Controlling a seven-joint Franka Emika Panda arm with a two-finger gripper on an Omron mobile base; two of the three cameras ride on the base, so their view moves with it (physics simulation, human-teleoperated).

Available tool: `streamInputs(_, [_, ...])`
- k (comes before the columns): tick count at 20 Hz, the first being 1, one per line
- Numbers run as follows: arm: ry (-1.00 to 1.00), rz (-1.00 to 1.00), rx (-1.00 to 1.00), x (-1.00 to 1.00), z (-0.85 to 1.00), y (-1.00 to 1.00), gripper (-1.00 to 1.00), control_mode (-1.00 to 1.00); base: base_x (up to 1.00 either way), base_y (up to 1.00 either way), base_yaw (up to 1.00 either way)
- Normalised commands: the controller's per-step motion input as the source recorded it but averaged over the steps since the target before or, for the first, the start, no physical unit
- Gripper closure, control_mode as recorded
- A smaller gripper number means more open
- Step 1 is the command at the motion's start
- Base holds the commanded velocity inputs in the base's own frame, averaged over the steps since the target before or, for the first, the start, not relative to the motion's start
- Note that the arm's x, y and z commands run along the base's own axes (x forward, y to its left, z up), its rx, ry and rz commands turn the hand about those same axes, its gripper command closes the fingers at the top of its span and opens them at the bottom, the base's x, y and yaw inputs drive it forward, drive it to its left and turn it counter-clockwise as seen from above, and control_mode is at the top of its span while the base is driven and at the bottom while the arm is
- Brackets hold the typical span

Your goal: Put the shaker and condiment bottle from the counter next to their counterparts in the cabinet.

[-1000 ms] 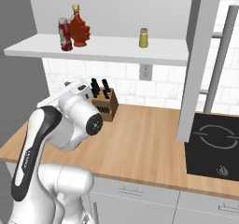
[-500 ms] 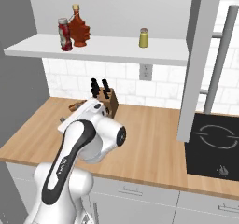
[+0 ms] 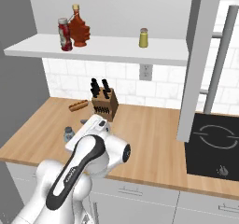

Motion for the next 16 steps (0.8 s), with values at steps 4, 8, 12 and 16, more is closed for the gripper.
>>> streamInputs(4, [-0.01,0.0,0.0,0.19,-0.59,0.32,-1.0,-1.0,0.0,0.0,0.0])
streamInputs(8, [0.07,0.0,0.0,0.36,-0.31,0.5,-1.0,-1.0,0.0,0.0,0.0])
streamInputs(12, [0.18,0.0,0.0,0.44,-0.4,0.62,-1.0,-1.0,0.0,0.0,0.0])
streamInputs(16, [0.1,0.0,-0.04,0.28,-0.93,0.53,-1.0,-1.0,0.0,0.0,0.0])
